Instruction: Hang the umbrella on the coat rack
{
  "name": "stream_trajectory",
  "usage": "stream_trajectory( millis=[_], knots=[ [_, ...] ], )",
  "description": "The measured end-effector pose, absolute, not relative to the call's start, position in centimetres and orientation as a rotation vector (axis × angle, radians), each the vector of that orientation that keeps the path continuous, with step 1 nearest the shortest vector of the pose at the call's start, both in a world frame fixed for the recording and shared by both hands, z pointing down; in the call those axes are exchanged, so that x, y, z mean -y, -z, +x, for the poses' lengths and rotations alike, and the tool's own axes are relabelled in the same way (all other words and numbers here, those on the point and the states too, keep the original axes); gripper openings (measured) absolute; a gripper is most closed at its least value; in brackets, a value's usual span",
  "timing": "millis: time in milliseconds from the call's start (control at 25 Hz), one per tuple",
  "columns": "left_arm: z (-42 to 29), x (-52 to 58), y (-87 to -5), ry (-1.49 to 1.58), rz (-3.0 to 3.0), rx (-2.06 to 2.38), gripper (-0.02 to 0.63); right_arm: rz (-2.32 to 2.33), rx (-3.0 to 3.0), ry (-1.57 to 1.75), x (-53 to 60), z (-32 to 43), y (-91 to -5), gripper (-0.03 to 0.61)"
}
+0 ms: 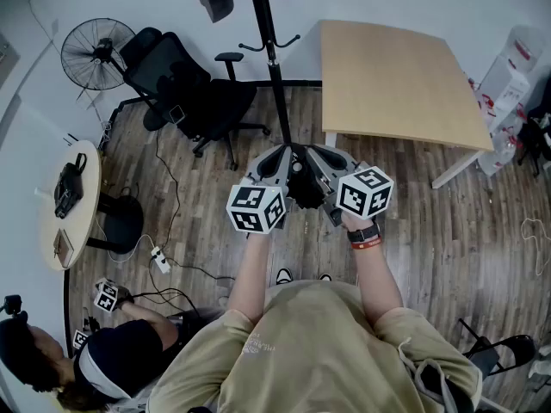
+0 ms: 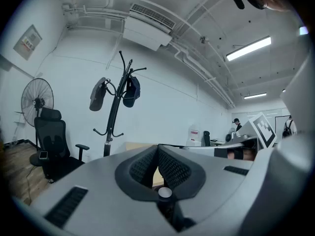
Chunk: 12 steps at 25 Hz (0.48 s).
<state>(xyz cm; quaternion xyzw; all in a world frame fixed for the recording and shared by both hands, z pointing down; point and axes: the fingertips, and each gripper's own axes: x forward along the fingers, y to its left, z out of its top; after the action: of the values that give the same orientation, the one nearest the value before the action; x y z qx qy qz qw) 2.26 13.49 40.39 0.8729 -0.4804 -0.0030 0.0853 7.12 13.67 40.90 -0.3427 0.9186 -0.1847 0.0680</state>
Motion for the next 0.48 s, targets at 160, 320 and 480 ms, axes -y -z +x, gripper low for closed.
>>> stream_trajectory(
  millis=[160, 320, 480],
  knots=[
    [4.1, -14.3, -40.4, 0.028, 2.588, 1.439, 0.025, -0.984, -2.766, 0.589, -14.5, 8.8, -40.9, 0.015],
    [6.3, -15.0, -40.3, 0.029, 2.588, 1.454, 0.025, -0.961, -2.785, 0.575, -15.3, 10.9, -40.9, 0.015],
    [8.3, -15.3, -40.8, 0.005, 2.598, 1.451, 0.025, -0.963, -2.780, 0.572, -15.3, 12.9, -41.3, 0.015]
  ],
)
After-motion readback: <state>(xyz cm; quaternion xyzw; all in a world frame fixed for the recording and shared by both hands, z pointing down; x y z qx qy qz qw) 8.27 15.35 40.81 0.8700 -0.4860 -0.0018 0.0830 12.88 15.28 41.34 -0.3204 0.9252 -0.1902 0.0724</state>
